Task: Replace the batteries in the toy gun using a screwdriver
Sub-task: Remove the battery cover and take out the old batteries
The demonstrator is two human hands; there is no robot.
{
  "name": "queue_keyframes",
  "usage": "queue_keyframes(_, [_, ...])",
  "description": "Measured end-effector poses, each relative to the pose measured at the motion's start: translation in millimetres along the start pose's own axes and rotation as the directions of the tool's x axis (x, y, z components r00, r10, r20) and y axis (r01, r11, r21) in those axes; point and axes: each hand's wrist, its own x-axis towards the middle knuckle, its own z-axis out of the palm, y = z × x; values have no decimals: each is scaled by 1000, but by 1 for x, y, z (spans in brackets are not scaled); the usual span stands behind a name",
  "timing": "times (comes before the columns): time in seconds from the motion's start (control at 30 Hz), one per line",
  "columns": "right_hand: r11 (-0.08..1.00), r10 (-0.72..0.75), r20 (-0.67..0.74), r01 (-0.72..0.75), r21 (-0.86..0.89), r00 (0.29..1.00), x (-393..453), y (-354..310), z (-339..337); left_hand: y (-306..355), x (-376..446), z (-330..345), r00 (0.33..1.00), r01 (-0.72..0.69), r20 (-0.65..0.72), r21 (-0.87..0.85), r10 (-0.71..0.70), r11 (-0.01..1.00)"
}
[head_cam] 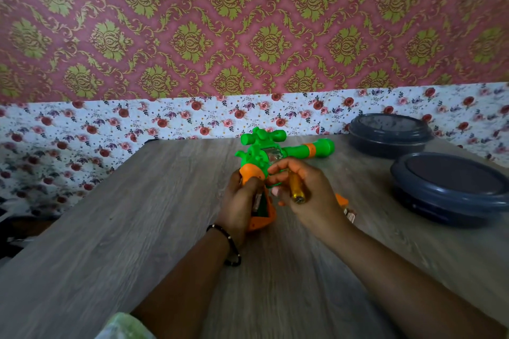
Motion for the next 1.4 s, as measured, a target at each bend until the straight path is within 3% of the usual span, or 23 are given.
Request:
queue_keyframes(0.13, [996, 26, 4, -25, -89, 1000, -4, 3, 4, 0, -2, 0, 1000, -8, 28, 35, 7, 999])
queue_keyframes(0.33, [997, 50, -25, -48, 53, 998, -7, 5, 14, 5, -11, 1, 993, -94, 77, 115, 85, 989])
queue_keyframes(0.47, [993, 97, 20, -98, 61, 995, -1, -5, -1, 3, -11, 1, 988, -119, 110, 101, 107, 988])
queue_keyframes(0.57, [978, 204, 102, -208, 33, 974, 3, -18, -24, 0, -9, 0, 984, -152, 123, 182, 131, 971])
queue_keyframes(0.73, [921, 383, 47, -377, -98, 922, 6, -29, -85, 1, -9, 2, 989, -145, 75, 273, 129, 951])
queue_keyframes(0.87, [786, 546, 16, -506, -355, 838, 1, -17, -113, -1, -6, 0, 993, -117, 24, 236, 114, 965])
queue_keyframes(1.03, [624, 678, 54, -534, -571, 733, -2, -5, -107, 2, -5, -2, 998, -53, 36, 173, 48, 984])
queue_keyframes(1.13, [576, 708, 51, -534, -619, 704, -3, -1, -102, 5, -6, -2, 998, 8, 63, 81, -13, 997])
queue_keyframes(1.4, [549, 715, 24, -539, -640, 699, -4, 0, -101, 9, -10, 0, 997, 16, 80, 45, -19, 999])
